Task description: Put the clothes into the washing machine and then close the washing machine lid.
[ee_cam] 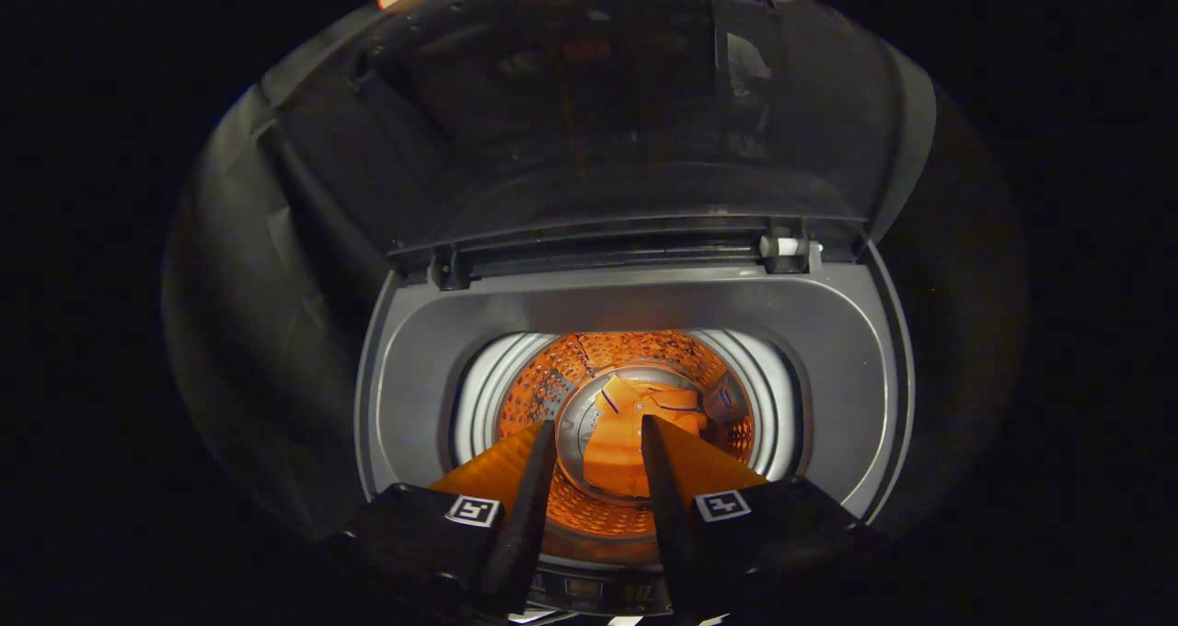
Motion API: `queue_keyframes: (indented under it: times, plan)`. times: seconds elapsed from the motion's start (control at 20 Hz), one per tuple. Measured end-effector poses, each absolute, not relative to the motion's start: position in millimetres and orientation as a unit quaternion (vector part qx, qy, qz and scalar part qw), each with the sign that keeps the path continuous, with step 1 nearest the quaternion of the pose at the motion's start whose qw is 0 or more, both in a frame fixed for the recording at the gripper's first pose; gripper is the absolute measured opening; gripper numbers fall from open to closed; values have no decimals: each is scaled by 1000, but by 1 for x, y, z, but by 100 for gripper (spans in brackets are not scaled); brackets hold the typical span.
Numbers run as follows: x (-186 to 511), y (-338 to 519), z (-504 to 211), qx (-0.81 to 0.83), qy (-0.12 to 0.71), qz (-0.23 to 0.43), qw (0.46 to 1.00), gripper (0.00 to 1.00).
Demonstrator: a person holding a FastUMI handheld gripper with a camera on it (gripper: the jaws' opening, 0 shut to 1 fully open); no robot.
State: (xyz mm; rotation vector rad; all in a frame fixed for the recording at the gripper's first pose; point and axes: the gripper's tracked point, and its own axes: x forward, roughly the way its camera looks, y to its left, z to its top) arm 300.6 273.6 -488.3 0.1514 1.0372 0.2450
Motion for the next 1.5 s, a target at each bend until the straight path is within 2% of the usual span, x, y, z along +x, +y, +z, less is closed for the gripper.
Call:
queue_keyframes:
  times: [0.4, 0.9, 1.5]
  plan:
    - [283, 259, -442, 64, 465, 115, 875, 97]
    - [299, 270, -354, 60, 407, 133, 902, 99]
    - [383, 270, -239, 51, 293, 118, 947, 99]
